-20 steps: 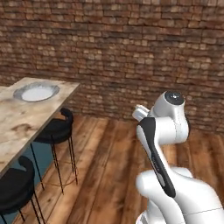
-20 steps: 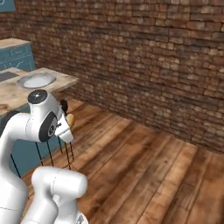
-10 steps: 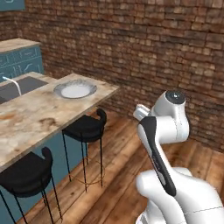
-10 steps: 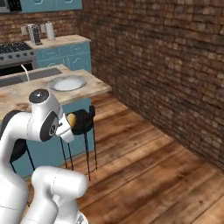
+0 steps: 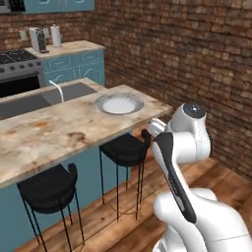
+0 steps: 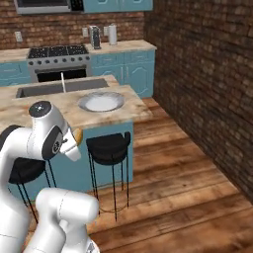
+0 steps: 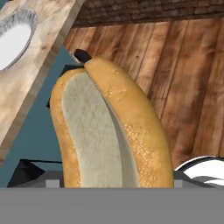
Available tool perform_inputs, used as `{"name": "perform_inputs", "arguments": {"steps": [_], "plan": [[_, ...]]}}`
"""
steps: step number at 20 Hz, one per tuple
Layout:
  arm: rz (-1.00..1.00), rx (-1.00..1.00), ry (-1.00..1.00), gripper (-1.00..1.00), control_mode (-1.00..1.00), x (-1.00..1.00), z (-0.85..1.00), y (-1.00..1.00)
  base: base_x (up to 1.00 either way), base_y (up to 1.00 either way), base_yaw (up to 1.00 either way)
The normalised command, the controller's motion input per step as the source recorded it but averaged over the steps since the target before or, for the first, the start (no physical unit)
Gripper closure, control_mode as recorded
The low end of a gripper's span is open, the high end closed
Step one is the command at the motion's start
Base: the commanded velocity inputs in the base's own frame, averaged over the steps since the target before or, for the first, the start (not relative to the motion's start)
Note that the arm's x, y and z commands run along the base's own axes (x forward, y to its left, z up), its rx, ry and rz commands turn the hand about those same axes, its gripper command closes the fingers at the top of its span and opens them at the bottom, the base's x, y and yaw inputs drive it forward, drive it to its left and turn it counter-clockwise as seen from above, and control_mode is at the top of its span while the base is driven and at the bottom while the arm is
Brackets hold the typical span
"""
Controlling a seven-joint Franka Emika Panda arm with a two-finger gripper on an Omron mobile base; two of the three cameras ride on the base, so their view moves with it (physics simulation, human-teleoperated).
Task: Move the hot dog bun to the plate on the dining table and place the condiment next to that plate. Then navigate to the fridge and take the sausage and place it on the plate as well.
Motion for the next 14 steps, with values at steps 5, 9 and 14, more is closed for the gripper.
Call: {"name": "perform_inputs", "arguments": {"steps": [5,9,14], "plan": [[0.00,0.00,0.00,1.00,1.00,0.00,0.00,0.00,0.81,-0.50,0.28],[0.00,0.00,0.00,1.00,1.00,0.00,0.00,0.00,0.71,-0.26,0.29],[0.00,0.00,0.00,1.00,1.00,0.00,0.00,0.00,0.71,-0.11,0.33]]}}
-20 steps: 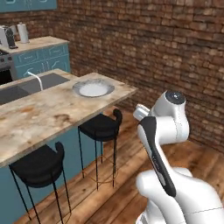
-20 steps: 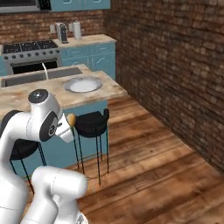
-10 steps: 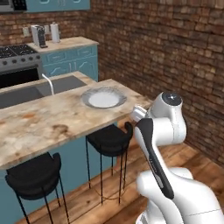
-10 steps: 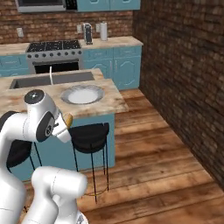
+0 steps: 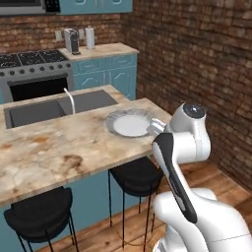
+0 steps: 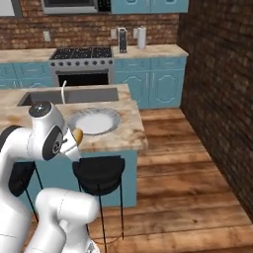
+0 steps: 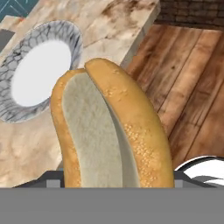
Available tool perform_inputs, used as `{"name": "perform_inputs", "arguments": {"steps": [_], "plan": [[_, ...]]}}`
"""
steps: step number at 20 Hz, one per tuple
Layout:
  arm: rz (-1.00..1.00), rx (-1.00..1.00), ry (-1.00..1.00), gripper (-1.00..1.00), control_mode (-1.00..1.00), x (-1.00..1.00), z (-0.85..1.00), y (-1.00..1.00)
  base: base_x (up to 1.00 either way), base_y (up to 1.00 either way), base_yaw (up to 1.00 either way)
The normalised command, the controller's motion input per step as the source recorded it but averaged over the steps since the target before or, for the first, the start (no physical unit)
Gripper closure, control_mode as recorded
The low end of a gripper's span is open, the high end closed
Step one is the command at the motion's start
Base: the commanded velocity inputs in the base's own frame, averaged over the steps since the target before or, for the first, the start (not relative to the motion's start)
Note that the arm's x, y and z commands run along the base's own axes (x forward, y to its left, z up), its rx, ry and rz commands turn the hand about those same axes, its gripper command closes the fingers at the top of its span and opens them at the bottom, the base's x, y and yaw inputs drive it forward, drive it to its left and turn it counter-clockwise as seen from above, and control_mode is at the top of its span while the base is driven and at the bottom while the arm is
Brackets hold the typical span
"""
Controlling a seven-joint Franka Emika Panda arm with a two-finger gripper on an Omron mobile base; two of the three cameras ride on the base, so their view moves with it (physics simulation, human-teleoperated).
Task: Move the hot dog bun to the plate on the dining table and place the condiment next to that plate. Then navigate to the fridge and take the sausage and place it on the plate as well.
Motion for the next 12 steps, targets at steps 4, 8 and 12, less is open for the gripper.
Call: {"name": "perform_inputs", "arguments": {"steps": [4,8,12], "plan": [[0.00,0.00,0.00,1.00,1.00,0.00,0.00,0.00,0.58,-0.10,0.37],[0.00,0.00,0.00,1.00,1.00,0.00,0.00,0.00,0.68,-0.19,0.34],[0.00,0.00,0.00,1.00,1.00,0.00,0.00,0.00,0.74,-0.28,0.27]]}}
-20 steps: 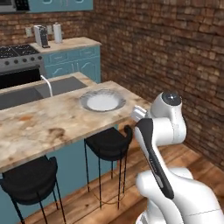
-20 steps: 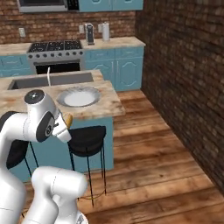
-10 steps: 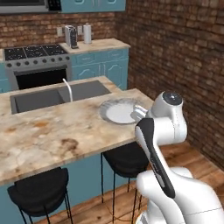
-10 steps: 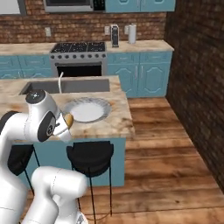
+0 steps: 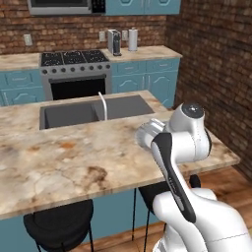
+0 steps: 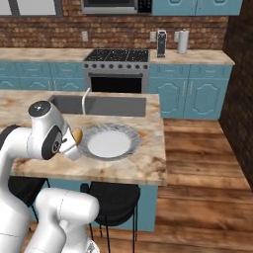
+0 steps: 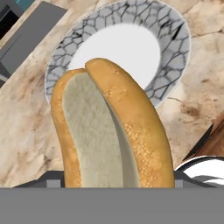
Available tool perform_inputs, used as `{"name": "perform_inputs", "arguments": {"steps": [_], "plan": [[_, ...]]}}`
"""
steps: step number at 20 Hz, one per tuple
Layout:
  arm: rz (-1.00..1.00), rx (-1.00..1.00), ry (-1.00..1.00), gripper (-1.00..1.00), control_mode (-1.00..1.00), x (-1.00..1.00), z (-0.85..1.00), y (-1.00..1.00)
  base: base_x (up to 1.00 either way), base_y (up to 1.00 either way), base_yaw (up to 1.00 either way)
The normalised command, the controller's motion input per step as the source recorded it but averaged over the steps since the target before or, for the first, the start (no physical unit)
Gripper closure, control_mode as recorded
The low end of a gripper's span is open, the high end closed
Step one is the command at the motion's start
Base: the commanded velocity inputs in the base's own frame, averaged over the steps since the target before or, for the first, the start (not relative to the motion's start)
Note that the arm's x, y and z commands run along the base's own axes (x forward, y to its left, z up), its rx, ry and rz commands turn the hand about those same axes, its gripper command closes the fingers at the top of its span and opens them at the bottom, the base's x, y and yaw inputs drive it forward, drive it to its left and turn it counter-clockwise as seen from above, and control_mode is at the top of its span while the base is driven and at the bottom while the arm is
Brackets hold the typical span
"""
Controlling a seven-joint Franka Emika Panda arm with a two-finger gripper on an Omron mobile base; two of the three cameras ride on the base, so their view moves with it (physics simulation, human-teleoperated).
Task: Move the hot dog bun to the plate on the dining table and place the condiment next to that plate. Then navigate to the fridge and take the sausage and place it on the plate as well.
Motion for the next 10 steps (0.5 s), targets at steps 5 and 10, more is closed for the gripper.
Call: {"name": "perform_inputs", "arguments": {"steps": [5,10], "plan": [[0.00,0.00,0.00,1.00,1.00,0.00,0.00,0.00,0.67,-0.63,0.06],[0.00,0.00,0.00,1.00,1.00,0.00,0.00,0.00,0.60,-0.73,0.00]]}}
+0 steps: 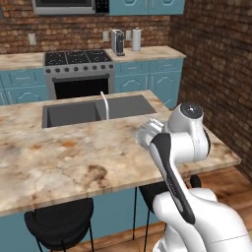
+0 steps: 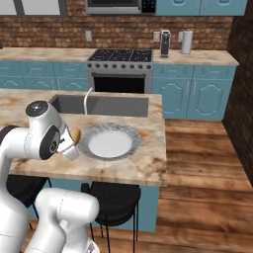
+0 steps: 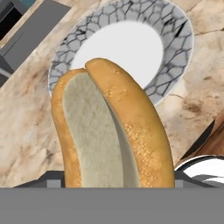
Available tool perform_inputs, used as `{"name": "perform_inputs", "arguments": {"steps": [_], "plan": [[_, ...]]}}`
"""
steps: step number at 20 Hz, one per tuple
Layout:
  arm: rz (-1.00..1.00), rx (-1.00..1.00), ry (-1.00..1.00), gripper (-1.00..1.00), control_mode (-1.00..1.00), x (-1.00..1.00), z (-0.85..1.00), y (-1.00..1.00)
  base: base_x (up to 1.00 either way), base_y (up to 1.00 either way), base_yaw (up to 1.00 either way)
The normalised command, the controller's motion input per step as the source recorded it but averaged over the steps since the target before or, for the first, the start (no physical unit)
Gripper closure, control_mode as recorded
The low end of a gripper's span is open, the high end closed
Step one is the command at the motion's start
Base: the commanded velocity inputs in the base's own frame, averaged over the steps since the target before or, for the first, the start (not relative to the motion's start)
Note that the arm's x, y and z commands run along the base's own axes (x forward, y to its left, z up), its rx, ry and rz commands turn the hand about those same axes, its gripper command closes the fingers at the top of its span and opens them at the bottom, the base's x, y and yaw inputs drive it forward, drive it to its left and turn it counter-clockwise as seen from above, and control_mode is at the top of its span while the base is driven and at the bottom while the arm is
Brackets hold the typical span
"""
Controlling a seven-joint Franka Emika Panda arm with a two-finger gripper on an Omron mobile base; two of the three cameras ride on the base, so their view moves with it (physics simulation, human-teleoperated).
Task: Move the hot dog bun to the plate on the dining table and place the condiment next to that plate. Then navigate to the fridge and take the sausage and place it on the plate as well.
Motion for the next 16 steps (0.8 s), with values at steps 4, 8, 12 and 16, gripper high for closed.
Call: {"name": "perform_inputs", "arguments": {"steps": [4,8,12,16], "plan": [[0.00,0.03,0.07,1.00,-1.00,0.67,0.02,-0.48,0.15,-0.18,0.00],[0.00,0.03,0.17,1.00,-1.00,1.00,0.00,-0.61,0.00,0.00,0.00],[0.00,0.01,0.21,1.00,-1.00,0.99,0.00,-0.45,0.00,0.00,0.00],[0.00,0.00,0.18,1.00,-1.00,0.71,-0.01,-0.23,0.00,0.00,0.00]]}}
